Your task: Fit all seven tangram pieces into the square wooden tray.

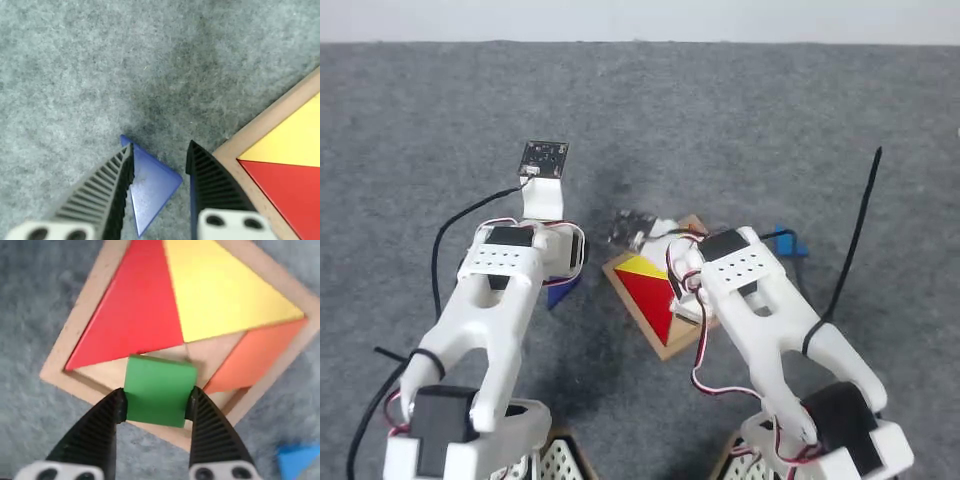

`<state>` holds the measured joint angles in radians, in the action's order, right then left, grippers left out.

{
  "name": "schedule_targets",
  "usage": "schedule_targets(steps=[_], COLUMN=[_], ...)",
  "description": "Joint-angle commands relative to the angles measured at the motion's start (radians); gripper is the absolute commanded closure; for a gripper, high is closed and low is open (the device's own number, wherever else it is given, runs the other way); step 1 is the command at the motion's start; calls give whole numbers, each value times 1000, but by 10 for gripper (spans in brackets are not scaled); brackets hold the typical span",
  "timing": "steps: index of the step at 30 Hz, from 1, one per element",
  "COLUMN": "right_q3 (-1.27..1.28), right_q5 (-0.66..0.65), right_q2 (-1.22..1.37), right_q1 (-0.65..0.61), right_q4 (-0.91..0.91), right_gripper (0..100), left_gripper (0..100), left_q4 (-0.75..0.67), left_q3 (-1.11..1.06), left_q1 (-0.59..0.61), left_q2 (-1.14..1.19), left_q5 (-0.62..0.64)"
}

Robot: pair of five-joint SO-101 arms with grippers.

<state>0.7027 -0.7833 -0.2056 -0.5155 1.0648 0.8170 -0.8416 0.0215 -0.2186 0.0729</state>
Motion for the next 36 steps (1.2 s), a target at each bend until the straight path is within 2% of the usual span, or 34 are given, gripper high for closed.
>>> schedule_targets(steps=[1, 11, 18, 21, 34, 36], right_q3=[-8, -3, -9, -6, -5, -12], right_q5=[-117, -227, -226, -226, -219, -140], right_q2=[-5, -4, -4, -4, -5, -7], right_q1=[-2, -1, 19, 45, 76, 119], right_q4=[4, -7, -24, -42, -85, -143], right_gripper=[983, 974, 791, 742, 743, 743], left_gripper=[835, 835, 835, 835, 835, 835], left_q4=[-20, -20, -18, -18, -18, -18], left_q3=[5, 4, 4, 4, 4, 4], left_q1=[-3, -3, -3, -3, -3, -3], left_q2=[-51, -51, -51, -51, -51, -51], left_q5=[2, 2, 2, 2, 2, 2])
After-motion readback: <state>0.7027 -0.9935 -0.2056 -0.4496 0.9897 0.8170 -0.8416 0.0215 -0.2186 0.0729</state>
